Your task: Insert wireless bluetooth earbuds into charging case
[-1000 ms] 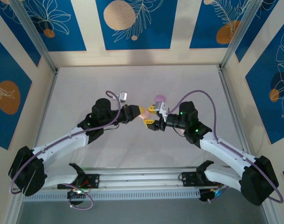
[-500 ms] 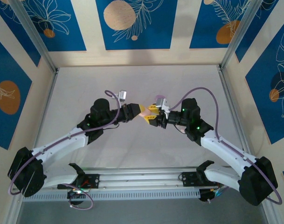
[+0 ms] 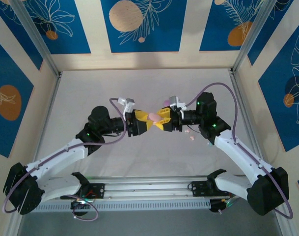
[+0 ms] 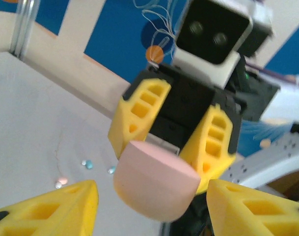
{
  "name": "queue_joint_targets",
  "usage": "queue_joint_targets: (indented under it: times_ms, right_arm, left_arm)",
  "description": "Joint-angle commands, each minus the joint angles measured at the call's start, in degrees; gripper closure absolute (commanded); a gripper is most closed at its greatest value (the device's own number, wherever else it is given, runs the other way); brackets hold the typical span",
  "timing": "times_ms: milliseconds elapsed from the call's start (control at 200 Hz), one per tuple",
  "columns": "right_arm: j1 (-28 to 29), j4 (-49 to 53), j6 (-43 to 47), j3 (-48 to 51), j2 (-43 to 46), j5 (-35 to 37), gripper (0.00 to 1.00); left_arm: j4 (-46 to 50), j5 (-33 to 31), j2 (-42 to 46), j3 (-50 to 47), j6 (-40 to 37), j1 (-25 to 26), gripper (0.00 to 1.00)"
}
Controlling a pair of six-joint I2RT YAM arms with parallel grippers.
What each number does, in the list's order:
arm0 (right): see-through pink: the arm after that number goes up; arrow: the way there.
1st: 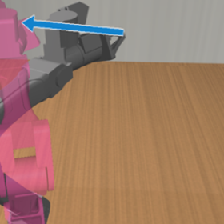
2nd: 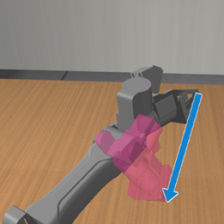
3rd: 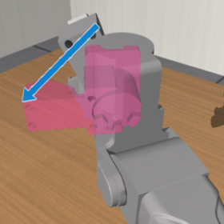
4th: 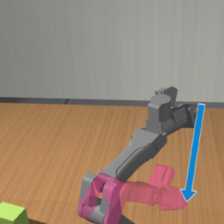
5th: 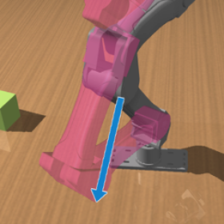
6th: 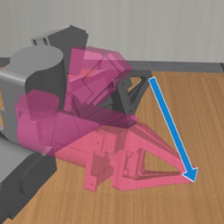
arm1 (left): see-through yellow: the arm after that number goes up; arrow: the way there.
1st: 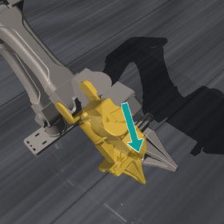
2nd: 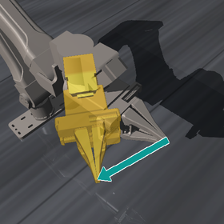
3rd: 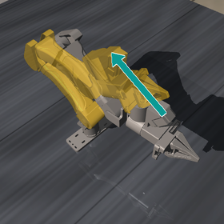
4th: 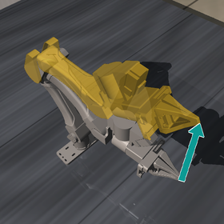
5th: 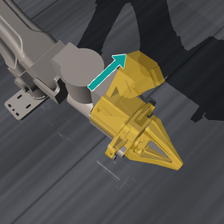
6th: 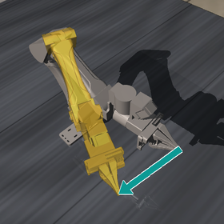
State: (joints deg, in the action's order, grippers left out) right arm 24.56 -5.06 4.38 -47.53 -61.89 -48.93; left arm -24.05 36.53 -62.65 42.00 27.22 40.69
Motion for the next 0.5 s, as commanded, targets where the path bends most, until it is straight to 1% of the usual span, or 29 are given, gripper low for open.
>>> queue_joint_targets:
  times_ms: [0,115,315,495]
  right_arm:
    - [-0.5,5.0,0.1,-2.9,-0.6,-6.5,0.7]
    - [-0.5,6.3,0.5,-4.4,-1.4,-7.5,0.7]
    - [0.0,7.9,1.0,-5.8,-2.3,-7.3,0.7]
    - [0.4,9.2,1.9,-6.6,-2.6,-6.5,0.7]
  left_arm:
    - [5.2,5.2,0.8,2.4,-16.6,0.4,0.41]
    - [5.9,4.9,0.3,3.5,-19.6,0.4,0.42]
    - [5.0,5.3,-1.7,5.3,-19.3,0.5,0.47]
    - [4.4,5.8,-2.2,5.8,-19.1,0.7,0.47]
